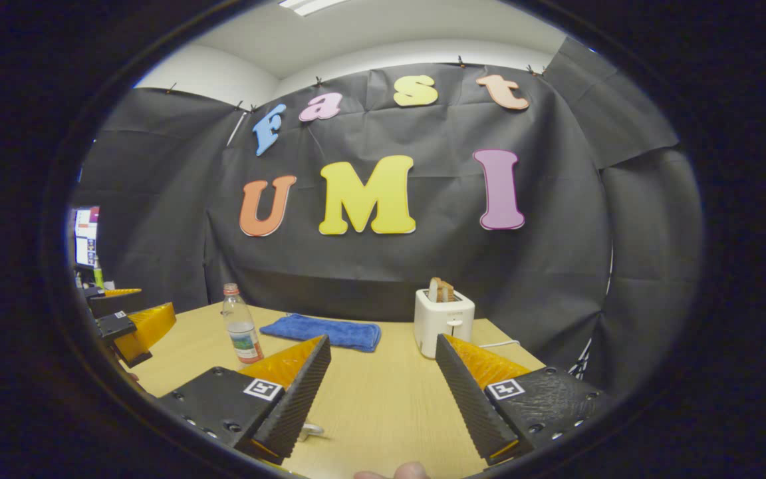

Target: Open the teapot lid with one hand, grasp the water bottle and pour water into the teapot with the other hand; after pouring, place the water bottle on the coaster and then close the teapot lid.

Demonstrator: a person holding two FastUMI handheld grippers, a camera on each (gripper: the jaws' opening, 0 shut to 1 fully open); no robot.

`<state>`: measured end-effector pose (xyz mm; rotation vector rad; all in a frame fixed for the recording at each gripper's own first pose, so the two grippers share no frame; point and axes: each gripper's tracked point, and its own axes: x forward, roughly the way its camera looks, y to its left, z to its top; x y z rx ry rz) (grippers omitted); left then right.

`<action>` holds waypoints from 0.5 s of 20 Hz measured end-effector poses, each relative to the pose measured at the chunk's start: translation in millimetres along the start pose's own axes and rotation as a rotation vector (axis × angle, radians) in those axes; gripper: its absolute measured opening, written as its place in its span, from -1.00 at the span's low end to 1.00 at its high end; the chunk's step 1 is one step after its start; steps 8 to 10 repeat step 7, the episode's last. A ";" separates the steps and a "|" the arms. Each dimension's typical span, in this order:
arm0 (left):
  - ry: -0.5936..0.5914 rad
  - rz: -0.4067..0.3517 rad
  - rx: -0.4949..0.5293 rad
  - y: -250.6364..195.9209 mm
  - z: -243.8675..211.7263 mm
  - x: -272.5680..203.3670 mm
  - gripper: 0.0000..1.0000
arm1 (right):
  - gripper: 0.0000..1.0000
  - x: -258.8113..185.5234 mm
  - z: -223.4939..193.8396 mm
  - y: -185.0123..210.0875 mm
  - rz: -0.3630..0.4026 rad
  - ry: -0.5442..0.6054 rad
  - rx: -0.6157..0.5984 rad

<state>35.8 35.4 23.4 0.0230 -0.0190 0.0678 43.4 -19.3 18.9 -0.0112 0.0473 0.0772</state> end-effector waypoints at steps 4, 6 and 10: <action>-0.013 0.024 0.018 12.1 -1.7 -7.2 0.97 | 0.93 -8.8 3.9 18.0 -0.004 -0.026 -0.014; 0.001 0.024 0.020 15.3 -5.1 -11.2 0.98 | 0.94 -13.1 2.4 26.0 0.001 -0.026 -0.008; 0.000 0.024 0.014 16.3 -4.1 -13.0 0.97 | 0.94 -16.2 3.5 28.4 0.002 -0.033 -0.001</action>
